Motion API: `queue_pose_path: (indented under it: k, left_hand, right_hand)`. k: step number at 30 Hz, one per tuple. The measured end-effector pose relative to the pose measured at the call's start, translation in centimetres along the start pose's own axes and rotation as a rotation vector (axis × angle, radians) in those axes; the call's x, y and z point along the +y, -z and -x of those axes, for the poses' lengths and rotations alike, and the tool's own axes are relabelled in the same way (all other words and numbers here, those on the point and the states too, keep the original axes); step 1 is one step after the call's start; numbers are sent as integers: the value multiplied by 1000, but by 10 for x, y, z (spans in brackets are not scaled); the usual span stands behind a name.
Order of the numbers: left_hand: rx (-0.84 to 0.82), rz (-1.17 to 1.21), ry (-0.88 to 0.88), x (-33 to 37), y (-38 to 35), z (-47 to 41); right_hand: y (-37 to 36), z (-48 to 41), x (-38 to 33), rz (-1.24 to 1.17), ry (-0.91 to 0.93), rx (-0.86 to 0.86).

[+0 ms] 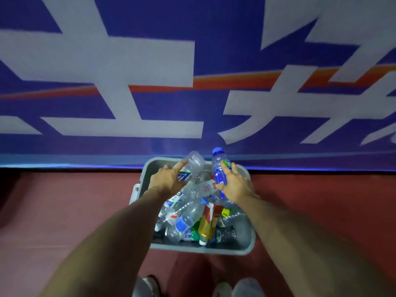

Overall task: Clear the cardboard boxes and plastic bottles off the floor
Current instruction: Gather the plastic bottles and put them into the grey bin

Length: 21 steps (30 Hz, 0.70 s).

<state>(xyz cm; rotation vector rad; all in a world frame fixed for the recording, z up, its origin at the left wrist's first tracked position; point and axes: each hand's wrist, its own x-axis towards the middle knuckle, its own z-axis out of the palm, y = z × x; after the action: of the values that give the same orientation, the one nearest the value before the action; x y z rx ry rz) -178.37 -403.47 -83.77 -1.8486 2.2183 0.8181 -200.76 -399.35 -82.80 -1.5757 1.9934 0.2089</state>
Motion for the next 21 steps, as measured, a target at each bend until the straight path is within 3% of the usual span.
queue_pose_path:
  k: [5, 11, 14, 21]
  left_hand:
    - [-36, -15, -11, -30, -55, -40]
    - [-139, -33, -24, -17, -78, -45]
    - [-221, 9, 6, -14, -76, -31]
    - [-230, 39, 6, 1, -12, 26]
  right_hand:
    - [-55, -42, 15, 72, 54, -31]
    - [-82, -50, 14, -64, -22, -81]
    - [-78, -35, 15, -82, -73, -98]
    - [-17, 25, -5, -19, -143, -118]
